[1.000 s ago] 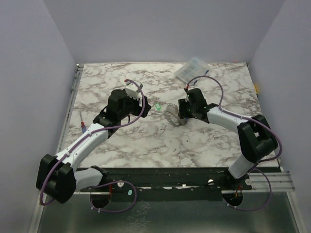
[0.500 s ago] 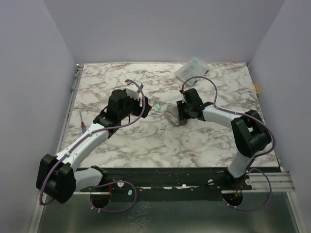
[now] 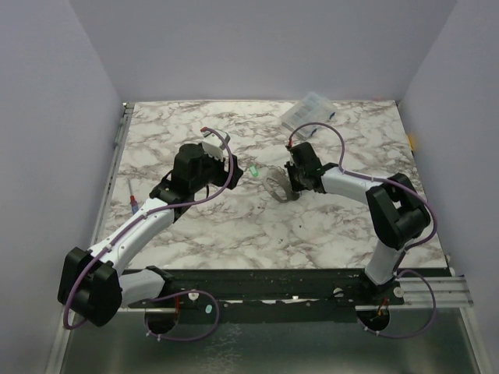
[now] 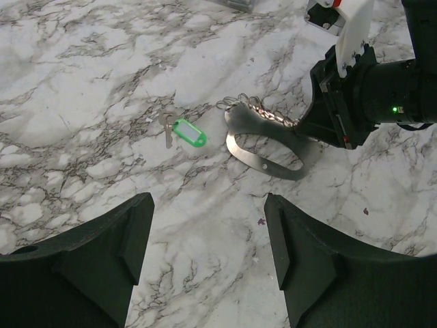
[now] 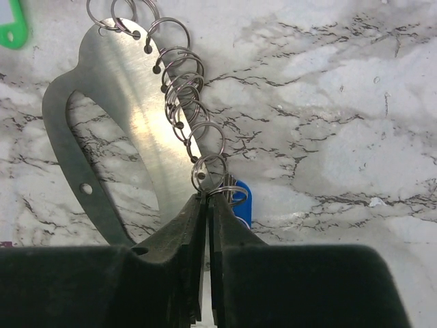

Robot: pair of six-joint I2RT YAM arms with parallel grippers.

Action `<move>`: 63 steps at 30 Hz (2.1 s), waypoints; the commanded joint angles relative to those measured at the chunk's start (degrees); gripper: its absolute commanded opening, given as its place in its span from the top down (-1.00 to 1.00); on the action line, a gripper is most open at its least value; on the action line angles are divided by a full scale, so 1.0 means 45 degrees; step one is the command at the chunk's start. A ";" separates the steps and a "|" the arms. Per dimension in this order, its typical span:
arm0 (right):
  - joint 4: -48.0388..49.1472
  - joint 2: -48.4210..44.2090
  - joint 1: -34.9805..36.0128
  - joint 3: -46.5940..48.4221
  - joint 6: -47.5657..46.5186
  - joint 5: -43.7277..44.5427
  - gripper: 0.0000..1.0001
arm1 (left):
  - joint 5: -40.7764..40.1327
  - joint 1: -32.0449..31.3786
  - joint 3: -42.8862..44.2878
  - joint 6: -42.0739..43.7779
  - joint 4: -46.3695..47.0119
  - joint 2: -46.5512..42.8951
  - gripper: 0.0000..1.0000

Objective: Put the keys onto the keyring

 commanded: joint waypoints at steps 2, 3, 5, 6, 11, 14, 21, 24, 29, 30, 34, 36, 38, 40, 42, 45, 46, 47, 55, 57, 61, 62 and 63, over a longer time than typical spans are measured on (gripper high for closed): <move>-0.0373 -0.0020 0.0099 0.0152 -0.0038 0.0477 0.86 | -0.0136 -0.0093 0.0237 0.0136 -0.0202 -0.0256 -0.46; -0.0377 -0.0059 0.0105 0.0137 -0.0034 0.0514 0.93 | -0.0138 -0.0094 0.0245 0.0132 -0.0203 -0.0260 -0.46; -0.0389 -0.0131 0.0093 0.0128 -0.0015 0.0577 0.98 | -0.0133 -0.0093 0.0248 0.0145 -0.0203 -0.0237 -0.46; -0.0350 -0.0212 0.0112 0.0107 -0.0010 0.0600 0.99 | -0.0133 -0.0111 0.0249 0.0138 -0.0191 -0.0241 -0.46; 0.0088 -0.1098 0.0120 -0.0332 0.0127 0.0694 0.99 | -0.0142 -0.0126 0.0254 0.0144 -0.0189 -0.0236 -0.46; 0.0509 -0.1756 0.0131 -0.0670 0.0210 0.0475 0.99 | -0.0135 -0.0118 0.0250 0.0152 -0.0198 -0.0236 -0.46; 0.0742 -0.2305 0.0124 -0.0934 0.0327 0.0270 0.99 | -0.0122 -0.0135 0.0249 0.0156 -0.0203 -0.0274 -0.46; 0.0813 -0.2589 0.0124 -0.1003 0.0290 0.0247 0.99 | -0.0044 -0.0133 0.0254 0.0151 -0.0198 -0.0275 -0.46; 0.1818 -0.3778 0.0121 -0.1569 -0.0248 -0.0280 0.99 | 0.0233 -0.0133 0.0294 0.0148 -0.0170 -0.0361 -0.46; 0.2060 -0.4059 0.0127 -0.1802 -0.0449 -0.0552 0.99 | 0.0274 -0.0138 0.0298 0.0153 -0.0177 -0.0385 -0.46; 0.4178 -0.5400 0.0162 -0.3034 -0.1469 -0.1417 0.99 | 0.0448 -0.0162 0.0279 0.0151 -0.0113 -0.0486 -0.46; 0.5093 -0.6032 0.0186 -0.3592 -0.1916 -0.2010 0.99 | 0.0552 -0.0153 0.0254 0.0161 -0.0080 -0.0532 -0.46; 0.5612 -0.6473 0.0190 -0.3912 -0.2177 -0.2318 0.99 | 0.0647 -0.0152 0.0249 0.0166 -0.0042 -0.0613 -0.46; 0.5974 -0.6773 0.0205 -0.4102 -0.2376 -0.2721 0.99 | 0.0826 -0.0154 0.0230 0.0156 0.0036 -0.0696 -0.46; 0.6443 -0.7104 0.0226 -0.4393 -0.2687 -0.3297 0.99 | 0.1081 -0.0154 0.0199 0.0161 0.0086 -0.0794 -0.46; 0.7617 -0.7724 0.0247 -0.5235 -0.2913 -0.4410 0.99 | 0.1682 -0.0162 0.0101 0.0162 0.0380 -0.0995 -0.46; 0.8068 -0.7944 0.0265 -0.5551 -0.2967 -0.4818 0.99 | 0.1935 -0.0154 0.0064 0.0152 0.0502 -0.1065 -0.45; 0.8444 -0.8186 0.0260 -0.5835 -0.2998 -0.5275 0.99 | 0.2211 -0.0157 0.0018 0.0153 0.0617 -0.1150 -0.44; 1.1456 -0.9172 0.0268 -0.7280 -0.2641 -0.9296 0.99 | 0.5014 -0.0152 -0.0391 0.0300 0.1655 -0.1879 -0.32; 1.1781 -0.9222 0.0259 -0.7436 -0.2477 -0.9565 0.99 | 0.5262 -0.0152 -0.0525 0.0372 0.1799 -0.2066 -0.31; 1.1327 -0.9246 0.0267 -0.7315 -0.2134 -0.7986 0.99 | 0.4937 -0.0152 -0.0639 0.0484 0.1833 -0.2260 -0.30; 1.0981 -0.9179 0.0268 -0.7227 -0.1771 -0.7113 0.99 | 0.4801 -0.0152 -0.0648 0.0498 0.1836 -0.2281 -0.30; 1.0488 -0.9085 0.0265 -0.7048 -0.1404 -0.6296 0.99 | 0.4698 -0.0152 -0.0664 0.0502 0.1844 -0.2300 -0.30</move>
